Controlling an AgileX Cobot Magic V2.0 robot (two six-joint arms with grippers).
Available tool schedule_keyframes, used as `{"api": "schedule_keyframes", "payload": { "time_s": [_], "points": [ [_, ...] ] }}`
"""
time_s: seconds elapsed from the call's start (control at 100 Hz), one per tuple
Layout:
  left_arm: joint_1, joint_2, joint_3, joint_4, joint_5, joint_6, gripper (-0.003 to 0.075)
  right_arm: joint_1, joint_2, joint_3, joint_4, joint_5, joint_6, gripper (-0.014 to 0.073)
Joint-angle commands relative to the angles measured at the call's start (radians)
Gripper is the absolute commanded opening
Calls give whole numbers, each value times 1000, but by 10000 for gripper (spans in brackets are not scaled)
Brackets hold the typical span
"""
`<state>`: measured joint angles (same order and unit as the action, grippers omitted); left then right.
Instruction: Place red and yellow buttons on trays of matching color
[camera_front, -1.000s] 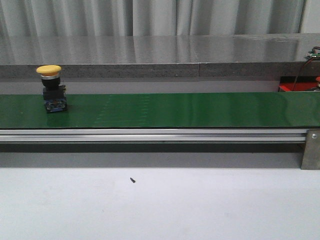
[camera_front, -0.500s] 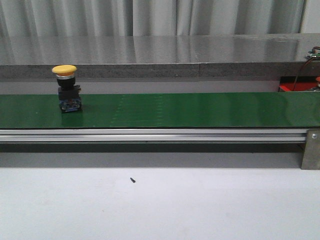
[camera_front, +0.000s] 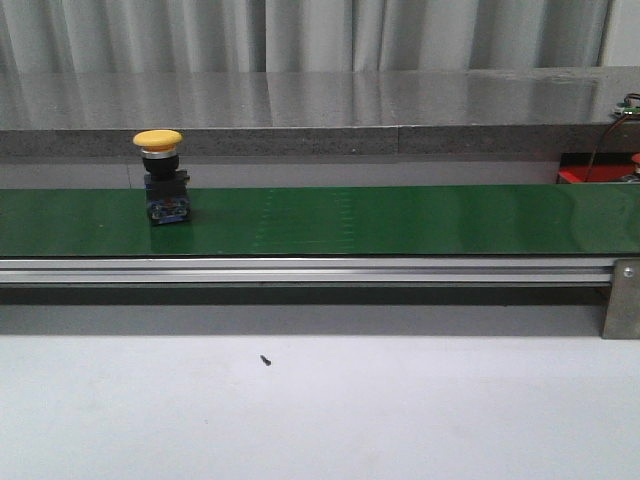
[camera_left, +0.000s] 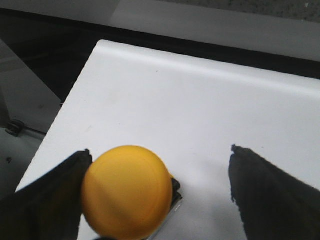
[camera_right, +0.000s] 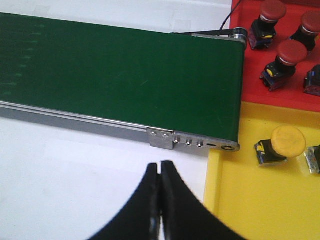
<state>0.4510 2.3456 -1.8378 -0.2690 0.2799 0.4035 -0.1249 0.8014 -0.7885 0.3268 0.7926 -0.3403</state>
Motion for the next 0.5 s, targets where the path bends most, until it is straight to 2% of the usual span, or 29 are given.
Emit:
{"api": "schedule_keyframes", "payload": {
  "time_s": [0.0, 0.28, 0.49],
  "points": [
    [-3, -73, -32, -14, -64, -8, 476, 1, -8, -26, 12, -49, -8, -68],
    [-3, -73, -32, -8, -64, -8, 384, 1, -8, -26, 12, -49, -8, -68],
    [-3, -73, -32, -8, -71, -8, 253, 1, -8, -26, 12, -49, -8, -68]
  ]
}}
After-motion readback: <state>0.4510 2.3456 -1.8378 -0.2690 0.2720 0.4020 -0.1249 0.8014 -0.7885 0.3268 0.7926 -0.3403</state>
